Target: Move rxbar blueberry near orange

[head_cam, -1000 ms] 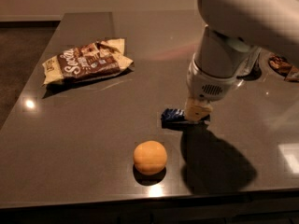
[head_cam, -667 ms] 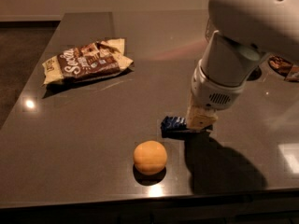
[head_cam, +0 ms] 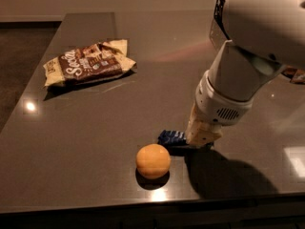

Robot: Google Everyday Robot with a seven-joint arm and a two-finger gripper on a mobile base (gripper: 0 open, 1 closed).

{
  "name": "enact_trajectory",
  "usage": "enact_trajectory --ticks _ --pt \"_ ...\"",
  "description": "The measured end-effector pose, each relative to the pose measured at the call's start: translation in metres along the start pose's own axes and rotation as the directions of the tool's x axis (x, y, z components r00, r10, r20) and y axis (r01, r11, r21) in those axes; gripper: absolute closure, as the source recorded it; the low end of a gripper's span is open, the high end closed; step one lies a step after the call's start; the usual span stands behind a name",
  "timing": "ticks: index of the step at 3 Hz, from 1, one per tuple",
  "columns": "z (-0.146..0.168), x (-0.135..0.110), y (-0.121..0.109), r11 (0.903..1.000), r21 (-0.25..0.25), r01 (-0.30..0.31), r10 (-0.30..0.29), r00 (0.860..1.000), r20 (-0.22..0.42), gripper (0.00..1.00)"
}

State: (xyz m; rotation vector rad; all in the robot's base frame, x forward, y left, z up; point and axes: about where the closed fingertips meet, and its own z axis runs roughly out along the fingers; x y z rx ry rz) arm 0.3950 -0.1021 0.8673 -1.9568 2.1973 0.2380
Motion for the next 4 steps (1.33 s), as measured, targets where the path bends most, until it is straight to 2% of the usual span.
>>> enact_trajectory --ticks 1,2,3,4 --pt "-0.0001 0.0023 0.0082 0.9999 0.011 -0.012 0.012 1.0 0.017 0.44" --pt "-0.0014 0.0014 0.0085 0.9998 0.016 -0.011 0.011 1.0 0.016 0.15" --pt "-0.0022 0.0009 0.0088 0.9998 0.019 -0.01 0.01 1.0 0.016 0.0" --pt "-0.0022 0.0009 0.0089 0.9998 0.019 -0.01 0.01 1.0 0.016 0.0"
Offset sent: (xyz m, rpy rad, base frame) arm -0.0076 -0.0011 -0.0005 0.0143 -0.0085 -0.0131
